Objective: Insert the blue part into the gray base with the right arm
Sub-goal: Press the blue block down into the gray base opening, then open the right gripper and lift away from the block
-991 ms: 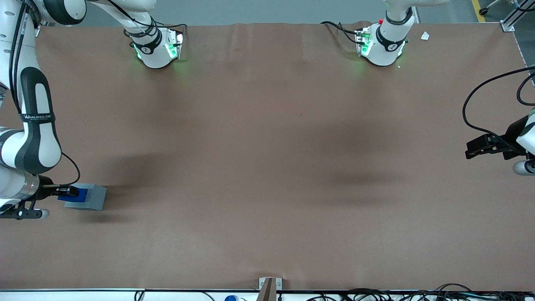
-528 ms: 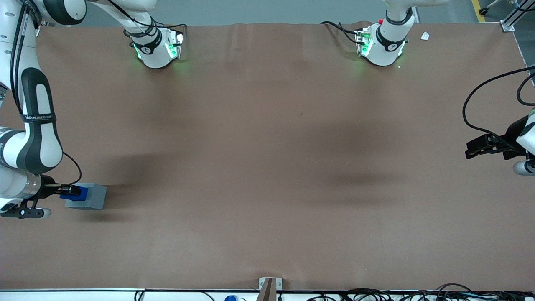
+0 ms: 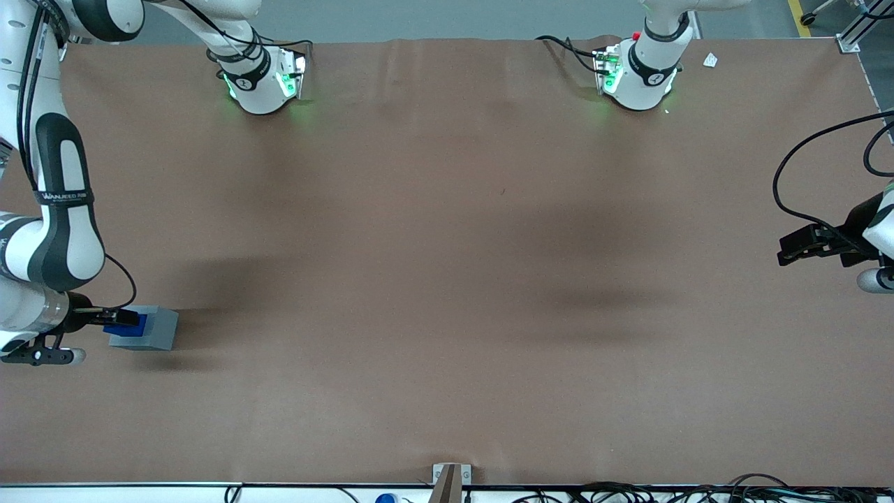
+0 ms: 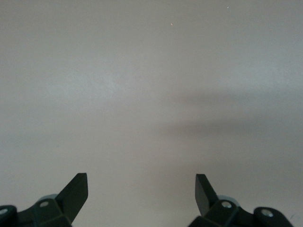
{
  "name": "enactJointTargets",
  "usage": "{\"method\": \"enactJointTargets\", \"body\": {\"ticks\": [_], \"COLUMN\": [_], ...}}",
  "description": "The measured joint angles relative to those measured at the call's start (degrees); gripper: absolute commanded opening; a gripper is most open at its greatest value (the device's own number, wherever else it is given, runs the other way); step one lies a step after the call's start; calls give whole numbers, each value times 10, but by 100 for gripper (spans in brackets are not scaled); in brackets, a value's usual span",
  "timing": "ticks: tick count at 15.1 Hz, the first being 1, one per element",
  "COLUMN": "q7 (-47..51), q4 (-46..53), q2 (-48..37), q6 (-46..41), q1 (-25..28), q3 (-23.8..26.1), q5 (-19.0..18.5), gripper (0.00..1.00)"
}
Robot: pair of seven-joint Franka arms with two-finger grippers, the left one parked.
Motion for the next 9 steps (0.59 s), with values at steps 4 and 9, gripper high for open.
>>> {"method": "enactJointTargets", "body": {"ticks": [4,9], "q7": [0,0], "q4": [2,13], "q2": [0,-43], "q6": [0,-61], "q1": [1,10], "q3": [1,7], "q5": [0,0], "gripper": [100,100]}}
